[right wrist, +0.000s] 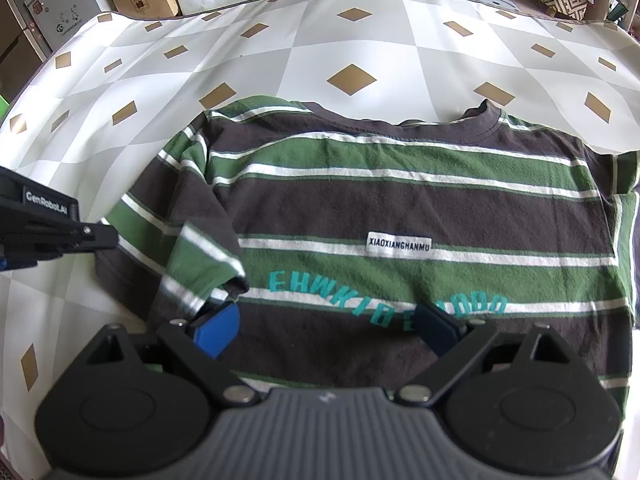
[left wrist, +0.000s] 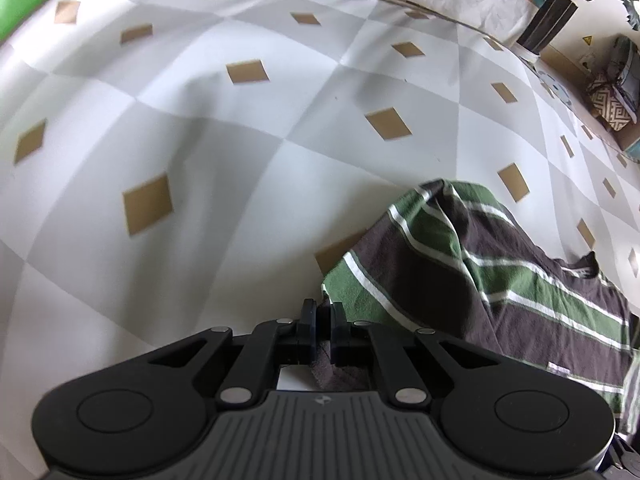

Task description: Fold clothes

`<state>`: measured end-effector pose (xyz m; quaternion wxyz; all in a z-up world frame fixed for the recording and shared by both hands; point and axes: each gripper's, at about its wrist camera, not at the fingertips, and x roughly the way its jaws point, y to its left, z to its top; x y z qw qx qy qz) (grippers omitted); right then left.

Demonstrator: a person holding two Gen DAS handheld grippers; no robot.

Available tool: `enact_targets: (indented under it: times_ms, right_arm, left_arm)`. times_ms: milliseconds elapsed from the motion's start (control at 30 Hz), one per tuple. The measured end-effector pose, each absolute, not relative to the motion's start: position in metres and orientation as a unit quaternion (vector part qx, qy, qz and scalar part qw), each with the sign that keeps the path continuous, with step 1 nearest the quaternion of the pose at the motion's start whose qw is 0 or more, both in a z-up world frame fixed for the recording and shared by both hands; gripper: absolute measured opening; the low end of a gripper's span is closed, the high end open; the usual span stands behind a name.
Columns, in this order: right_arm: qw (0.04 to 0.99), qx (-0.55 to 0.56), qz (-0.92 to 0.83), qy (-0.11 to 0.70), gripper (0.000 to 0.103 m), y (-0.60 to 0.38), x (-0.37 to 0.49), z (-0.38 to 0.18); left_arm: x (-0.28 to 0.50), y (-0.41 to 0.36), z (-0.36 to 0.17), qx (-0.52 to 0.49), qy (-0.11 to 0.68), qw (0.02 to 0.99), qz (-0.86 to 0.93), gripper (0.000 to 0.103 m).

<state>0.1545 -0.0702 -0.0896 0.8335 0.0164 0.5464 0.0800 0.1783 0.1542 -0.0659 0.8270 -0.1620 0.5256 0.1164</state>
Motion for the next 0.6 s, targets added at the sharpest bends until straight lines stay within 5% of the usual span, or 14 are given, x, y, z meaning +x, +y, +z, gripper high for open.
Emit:
enact_targets:
  times_ms: [300, 500, 600]
  right_arm:
    - [0.827, 0.022, 0.09, 0.554, 0.095, -0.07, 0.151, -0.088]
    - [0.825, 0.017, 0.095, 0.557, 0.095, -0.069, 0.15, -0.088]
    - [0.823, 0.018, 0.096, 0.559, 0.095, -0.068, 0.15, -0.088]
  left_arm:
    - [0.187, 0.165, -0.027, -0.064, 0.43, 0.876, 0.211, 0.012]
    - [0.186, 0.177, -0.028, -0.137, 0.448, 0.865, 0.181, 0.016]
    - [0.186, 0.176, -0.03, -0.145, 0.456, 0.861, 0.172, 0.027]
